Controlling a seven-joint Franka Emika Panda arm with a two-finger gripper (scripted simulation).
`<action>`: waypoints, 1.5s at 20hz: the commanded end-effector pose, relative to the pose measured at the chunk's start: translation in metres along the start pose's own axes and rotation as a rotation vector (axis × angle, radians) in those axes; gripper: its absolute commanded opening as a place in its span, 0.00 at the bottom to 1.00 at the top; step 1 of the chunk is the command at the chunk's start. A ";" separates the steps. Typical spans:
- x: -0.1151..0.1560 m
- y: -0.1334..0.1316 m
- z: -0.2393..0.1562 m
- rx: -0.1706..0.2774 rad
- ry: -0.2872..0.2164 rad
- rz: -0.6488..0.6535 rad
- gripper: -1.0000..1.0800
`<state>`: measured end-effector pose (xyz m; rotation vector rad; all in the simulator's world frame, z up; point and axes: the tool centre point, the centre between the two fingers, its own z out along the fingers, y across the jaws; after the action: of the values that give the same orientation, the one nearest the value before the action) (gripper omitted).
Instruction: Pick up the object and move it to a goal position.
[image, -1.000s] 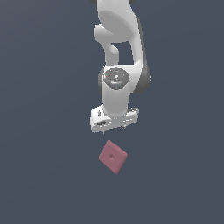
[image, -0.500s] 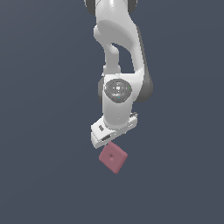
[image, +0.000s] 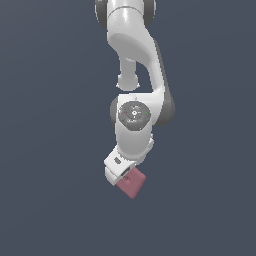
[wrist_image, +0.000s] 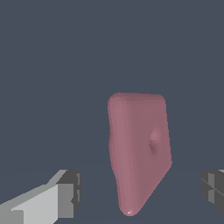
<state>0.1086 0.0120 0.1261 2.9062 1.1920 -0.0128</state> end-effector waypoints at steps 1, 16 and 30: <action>0.004 0.004 0.001 -0.001 0.003 -0.042 0.96; 0.008 0.011 0.011 -0.003 0.007 -0.104 0.96; 0.008 0.010 0.049 -0.003 0.007 -0.107 0.00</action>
<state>0.1231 0.0149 0.0825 2.8342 1.3538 0.0118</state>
